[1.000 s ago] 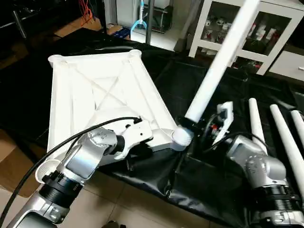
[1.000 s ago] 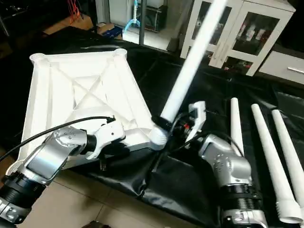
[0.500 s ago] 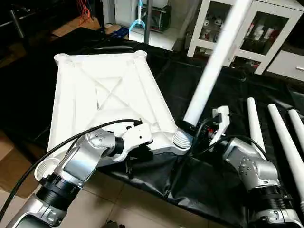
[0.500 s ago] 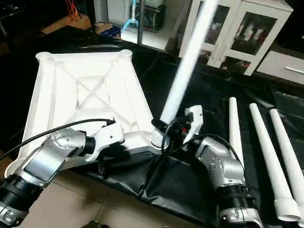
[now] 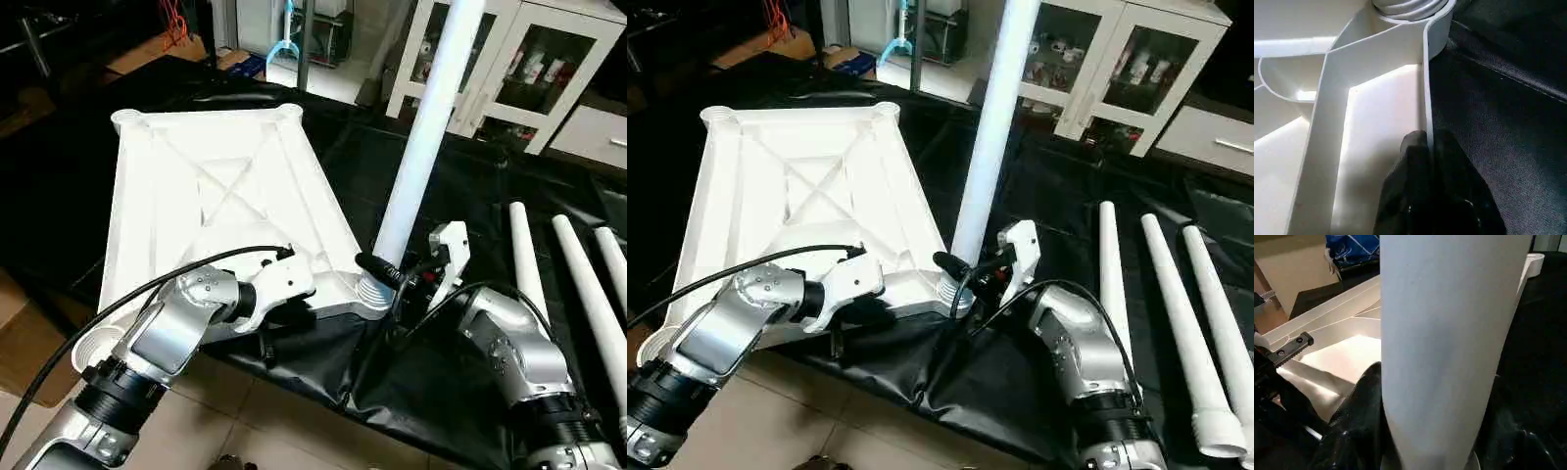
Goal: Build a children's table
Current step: Pick table leg
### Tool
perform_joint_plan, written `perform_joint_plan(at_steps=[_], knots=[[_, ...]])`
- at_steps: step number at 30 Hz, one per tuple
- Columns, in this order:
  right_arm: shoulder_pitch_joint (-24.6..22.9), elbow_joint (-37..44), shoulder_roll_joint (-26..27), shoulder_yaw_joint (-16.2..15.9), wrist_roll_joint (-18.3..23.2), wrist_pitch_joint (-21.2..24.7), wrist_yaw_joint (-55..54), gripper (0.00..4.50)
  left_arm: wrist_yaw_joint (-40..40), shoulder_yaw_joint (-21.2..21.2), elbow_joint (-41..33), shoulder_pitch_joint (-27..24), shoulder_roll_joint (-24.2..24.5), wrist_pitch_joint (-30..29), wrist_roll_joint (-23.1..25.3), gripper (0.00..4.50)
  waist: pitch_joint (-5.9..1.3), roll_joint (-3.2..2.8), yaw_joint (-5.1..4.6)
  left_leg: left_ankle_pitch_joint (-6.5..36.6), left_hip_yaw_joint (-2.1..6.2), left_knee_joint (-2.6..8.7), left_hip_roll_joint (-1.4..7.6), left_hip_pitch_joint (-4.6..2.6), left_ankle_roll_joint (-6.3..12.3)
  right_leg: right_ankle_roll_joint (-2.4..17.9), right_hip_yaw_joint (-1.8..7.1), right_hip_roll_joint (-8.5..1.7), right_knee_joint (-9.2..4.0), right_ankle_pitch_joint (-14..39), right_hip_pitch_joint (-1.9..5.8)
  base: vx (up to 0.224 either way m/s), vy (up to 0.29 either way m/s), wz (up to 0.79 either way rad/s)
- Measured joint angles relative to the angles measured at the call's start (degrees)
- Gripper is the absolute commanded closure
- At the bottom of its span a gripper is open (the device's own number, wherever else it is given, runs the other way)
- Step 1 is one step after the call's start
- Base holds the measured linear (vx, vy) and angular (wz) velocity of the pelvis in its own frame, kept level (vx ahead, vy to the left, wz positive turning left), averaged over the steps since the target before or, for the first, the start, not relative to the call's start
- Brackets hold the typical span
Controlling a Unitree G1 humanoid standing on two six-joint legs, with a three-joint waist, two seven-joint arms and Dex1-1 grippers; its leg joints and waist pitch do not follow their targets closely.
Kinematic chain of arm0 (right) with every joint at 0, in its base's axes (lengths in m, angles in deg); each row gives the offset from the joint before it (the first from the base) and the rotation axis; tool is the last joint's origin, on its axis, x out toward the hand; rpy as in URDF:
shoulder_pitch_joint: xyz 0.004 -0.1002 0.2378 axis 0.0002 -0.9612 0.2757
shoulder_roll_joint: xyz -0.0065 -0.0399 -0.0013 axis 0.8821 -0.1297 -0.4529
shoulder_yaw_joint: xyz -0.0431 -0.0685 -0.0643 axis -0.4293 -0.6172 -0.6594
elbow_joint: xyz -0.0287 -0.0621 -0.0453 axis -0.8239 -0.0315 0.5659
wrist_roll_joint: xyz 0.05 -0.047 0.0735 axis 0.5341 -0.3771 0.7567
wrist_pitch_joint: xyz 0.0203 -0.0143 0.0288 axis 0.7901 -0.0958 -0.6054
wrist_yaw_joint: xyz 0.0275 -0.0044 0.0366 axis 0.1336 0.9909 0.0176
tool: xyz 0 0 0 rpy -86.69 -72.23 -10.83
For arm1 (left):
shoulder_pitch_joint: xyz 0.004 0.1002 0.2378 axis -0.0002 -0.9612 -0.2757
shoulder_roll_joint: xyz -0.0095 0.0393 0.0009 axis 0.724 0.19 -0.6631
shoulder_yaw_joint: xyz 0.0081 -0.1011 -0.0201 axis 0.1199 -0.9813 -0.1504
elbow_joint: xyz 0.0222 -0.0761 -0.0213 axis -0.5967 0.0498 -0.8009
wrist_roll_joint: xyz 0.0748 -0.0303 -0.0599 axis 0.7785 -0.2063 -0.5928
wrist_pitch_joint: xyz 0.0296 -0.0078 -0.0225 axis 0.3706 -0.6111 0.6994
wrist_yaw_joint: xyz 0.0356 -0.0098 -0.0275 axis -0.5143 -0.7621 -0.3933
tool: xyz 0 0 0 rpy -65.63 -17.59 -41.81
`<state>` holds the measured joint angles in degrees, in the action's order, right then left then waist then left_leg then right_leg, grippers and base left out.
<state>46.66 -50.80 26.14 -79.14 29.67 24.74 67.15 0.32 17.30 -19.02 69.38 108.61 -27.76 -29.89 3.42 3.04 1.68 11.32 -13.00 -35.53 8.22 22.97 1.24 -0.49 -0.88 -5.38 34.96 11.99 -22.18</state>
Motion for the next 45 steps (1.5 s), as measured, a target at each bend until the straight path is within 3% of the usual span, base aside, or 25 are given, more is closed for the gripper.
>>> perform_joint_plan(at_steps=[10, 14, 22, 27, 36, 45], knots=[[-2.53, -0.32, 2.10, 3.13, 2.86, -0.12, -1.69, 2.60, -0.44, 0.02, 0.08, 0.00, -0.93, 0.00, 0.00, 4.49, 0.00, 0.35, 0.06, 0.02, 0.00, 0.04, -0.06, 0.01, 0.02, -0.05, 0.05, 0.00, -0.32, 0.03, -0.05, 0.000, 0.000, 0.00], [-5.00, 0.77, 2.38, 3.12, 2.81, -3.67, -2.18, 2.60, -0.34, 0.10, 0.09, 0.00, -1.44, 0.08, -0.20, 4.49, -0.04, 0.40, 0.19, 0.01, -0.07, 0.61, -0.15, -0.01, 0.01, -0.03, 0.07, 0.00, -0.95, 0.02, 0.19, 0.000, 0.000, 0.00], [-9.58, 3.62, 4.55, 3.08, 0.67, -10.98, -5.42, 2.60, -0.41, 0.14, 0.49, 0.01, -2.12, 0.79, -0.55, 4.49, -0.05, 0.42, 0.52, 0.01, -0.14, 0.75, -0.16, 0.00, 0.02, -0.08, 0.14, -0.01, -0.96, 0.06, 0.33, 0.000, 0.000, 0.00], [-11.38, 4.18, 4.97, 3.07, 0.25, -13.27, -6.74, 2.60, -0.80, 0.14, 0.79, 0.03, -2.54, 1.04, -0.58, 4.49, -0.05, 0.45, 0.26, 0.01, -0.16, 0.77, -0.17, 0.00, 0.01, -0.15, 0.17, -0.01, -0.99, 0.09, 0.34, 0.000, 0.000, 0.00], [-12.31, 4.88, 4.93, 2.34, -0.11, -14.62, -7.38, 2.60, -0.61, 0.14, 0.80, 0.03, -2.45, 1.07, -0.86, 4.49, -0.05, 0.45, 0.28, 0.00, -0.16, 0.97, -0.17, 0.00, 0.00, -0.31, 0.15, -0.01, -0.98, 0.19, 0.34, 0.000, 0.000, 0.00], [-10.37, 4.53, 1.28, 0.04, -0.34, -12.14, -4.47, 2.60, -0.47, 0.15, 0.94, 0.03, -2.15, 1.15, -0.90, 4.49, -0.18, 0.63, 0.03, 0.00, -0.15, 0.97, -0.16, -0.02, 0.00, -0.31, 0.16, 0.00, -0.99, 0.19, 0.35, 0.000, 0.000, 0.00]])
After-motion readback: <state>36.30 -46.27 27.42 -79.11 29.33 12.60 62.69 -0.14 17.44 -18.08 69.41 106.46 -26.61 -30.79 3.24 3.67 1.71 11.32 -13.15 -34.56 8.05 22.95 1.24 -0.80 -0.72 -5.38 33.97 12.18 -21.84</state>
